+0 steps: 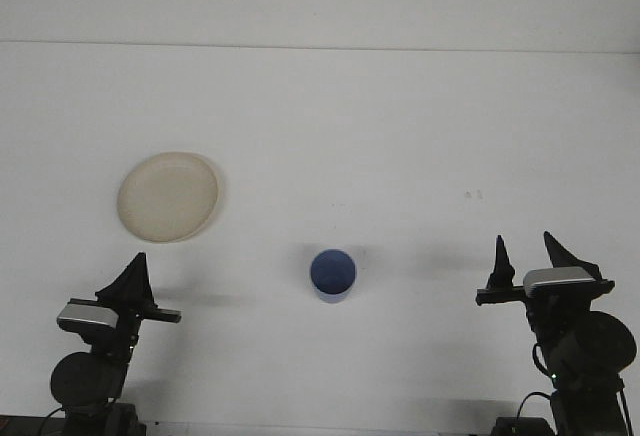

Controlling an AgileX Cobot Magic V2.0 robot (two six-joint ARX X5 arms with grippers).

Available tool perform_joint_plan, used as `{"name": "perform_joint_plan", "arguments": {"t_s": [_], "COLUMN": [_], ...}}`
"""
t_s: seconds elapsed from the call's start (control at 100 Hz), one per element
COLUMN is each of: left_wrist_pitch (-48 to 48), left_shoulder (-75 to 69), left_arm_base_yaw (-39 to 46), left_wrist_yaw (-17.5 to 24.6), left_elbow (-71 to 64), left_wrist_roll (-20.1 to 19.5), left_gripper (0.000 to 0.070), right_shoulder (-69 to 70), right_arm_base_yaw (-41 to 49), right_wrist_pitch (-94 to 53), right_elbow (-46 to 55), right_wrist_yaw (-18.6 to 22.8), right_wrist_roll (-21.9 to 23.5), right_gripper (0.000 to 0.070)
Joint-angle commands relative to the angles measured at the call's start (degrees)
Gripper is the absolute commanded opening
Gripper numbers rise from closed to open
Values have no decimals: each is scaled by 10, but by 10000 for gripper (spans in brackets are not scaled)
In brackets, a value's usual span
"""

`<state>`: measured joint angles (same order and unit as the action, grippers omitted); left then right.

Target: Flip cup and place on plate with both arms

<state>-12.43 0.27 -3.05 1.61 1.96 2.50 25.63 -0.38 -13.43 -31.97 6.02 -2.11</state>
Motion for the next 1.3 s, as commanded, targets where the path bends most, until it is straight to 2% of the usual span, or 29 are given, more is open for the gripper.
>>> {"name": "perform_joint_plan", "arguments": {"t_s": [0.0, 0.69, 0.91, 1.29], "left_wrist_pitch": [-5, 1, 102, 343], "left_shoulder": [-1, 0, 34, 250], "left_arm_base_yaw": [-1, -1, -1, -1], "left_wrist_yaw": [1, 1, -3, -2], "left_elbow": [-11, 16, 115, 394], "left_wrist_roll": [3, 5, 47, 31], "left_gripper": [12, 12, 12, 12], "right_shoulder": [2, 2, 2, 2], "right_arm_base_yaw": [1, 1, 1, 1], "right_wrist_pitch": [5, 5, 5, 5], "right_elbow": [-2, -2, -2, -2], "right_wrist_yaw": [0, 0, 0, 0], "right_wrist_roll": [8, 8, 8, 8], "right_gripper": [480, 480, 480, 480]}}
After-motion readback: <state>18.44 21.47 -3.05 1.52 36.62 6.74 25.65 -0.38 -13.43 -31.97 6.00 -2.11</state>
